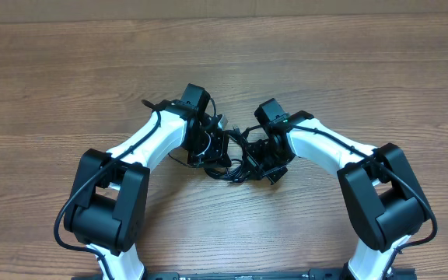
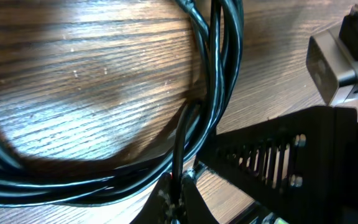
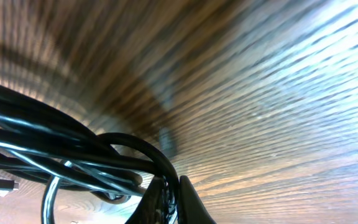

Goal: Untangle cables

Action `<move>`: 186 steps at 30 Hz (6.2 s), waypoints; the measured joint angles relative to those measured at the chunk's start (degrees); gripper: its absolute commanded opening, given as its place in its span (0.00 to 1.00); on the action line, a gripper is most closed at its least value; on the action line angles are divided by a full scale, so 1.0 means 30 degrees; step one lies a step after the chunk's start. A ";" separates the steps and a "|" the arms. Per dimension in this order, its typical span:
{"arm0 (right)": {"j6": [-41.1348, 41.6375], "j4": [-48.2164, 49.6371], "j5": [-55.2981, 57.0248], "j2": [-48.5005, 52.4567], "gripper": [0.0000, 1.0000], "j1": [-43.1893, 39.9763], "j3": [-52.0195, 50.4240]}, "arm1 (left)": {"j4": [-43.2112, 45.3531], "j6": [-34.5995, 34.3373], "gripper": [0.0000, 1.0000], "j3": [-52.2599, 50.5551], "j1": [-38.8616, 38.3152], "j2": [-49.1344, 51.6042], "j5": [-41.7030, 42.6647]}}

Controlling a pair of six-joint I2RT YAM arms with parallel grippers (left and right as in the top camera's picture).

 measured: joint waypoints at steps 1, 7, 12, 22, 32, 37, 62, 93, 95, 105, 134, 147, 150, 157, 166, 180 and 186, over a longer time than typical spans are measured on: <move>-0.0051 -0.0102 0.0029 -0.0007 0.04 -0.0066 0.0000 | 0.0007 0.0015 0.04 0.0000 -0.0015 0.0000 -0.0022; -0.0240 -0.0357 0.0707 -0.0007 0.04 -0.0095 0.0000 | -0.0007 0.0036 0.04 0.0000 -0.0248 0.0007 -0.0372; -0.0328 -0.0357 0.1042 -0.0007 0.04 -0.0102 0.0000 | -0.0204 0.0087 0.04 0.0000 -0.0248 0.0022 -0.0845; -0.1494 -0.1603 0.2033 -0.0044 0.04 -0.2127 -0.0044 | -0.0954 0.0102 0.04 0.0000 -0.0197 0.0022 -0.3606; -0.2776 -0.1479 0.0962 -0.0073 0.04 -0.2834 -0.0066 | -0.0954 0.0306 0.27 0.0000 -0.0197 0.0022 -0.3067; -0.3570 -0.0386 -0.2193 -0.0073 0.04 -0.2834 -0.0066 | -0.0736 0.0954 0.26 0.0000 -0.0197 0.0022 -0.0656; -0.2601 0.1610 -0.5180 -0.0073 0.04 -0.2849 -0.0066 | 0.0641 -0.0087 0.04 0.0000 -0.0197 0.0022 0.0947; -0.5887 0.0219 -0.0765 -0.0073 0.04 -0.4401 -0.0073 | -0.0080 0.1093 0.04 0.0000 -0.0131 0.0022 -0.0787; -0.6623 -0.0087 0.0240 -0.0073 0.04 -0.4182 -0.0073 | -0.0226 0.1938 0.04 0.0080 0.0022 0.0022 0.0291; -0.7985 -0.0459 0.3111 -0.0189 0.11 -0.3847 -0.0073 | -0.1923 0.3541 0.04 0.2018 0.0350 -0.0270 0.1967; -0.8087 0.1428 0.4167 -0.1005 0.04 -0.3818 -0.1151 | 0.0590 -0.2572 0.04 0.3402 0.0000 -0.3920 -0.5646; -0.8116 -0.0350 0.5872 -0.1239 0.27 -0.4029 -0.1064 | 0.6747 -0.3606 0.11 0.3410 -0.2244 -0.0481 -0.4772; -0.7664 -0.1282 0.7184 -0.1370 0.37 -0.4430 -0.1056 | 0.7271 -0.3694 0.35 0.3410 -0.2499 0.0437 -0.4532; -0.6652 -0.1690 0.8714 -0.1472 0.43 -0.4605 -0.1173 | 0.7745 -0.3300 0.79 0.3417 -0.2623 0.1413 -0.3388; -0.6513 -0.1537 0.8961 -0.1545 0.43 -0.4597 -0.1275 | 0.4437 -0.1989 0.80 0.5144 -0.1661 0.0845 -0.2630; -0.6506 -0.1559 0.8998 -0.1552 0.45 -0.4597 -0.1282 | -0.3723 -0.1566 0.49 0.6608 -0.0175 -0.0197 -0.8342; -0.6462 -0.1552 0.9005 -0.1559 0.45 -0.4605 -0.1290 | -0.4058 -0.1923 0.40 0.5901 -0.0117 -0.0197 -1.0389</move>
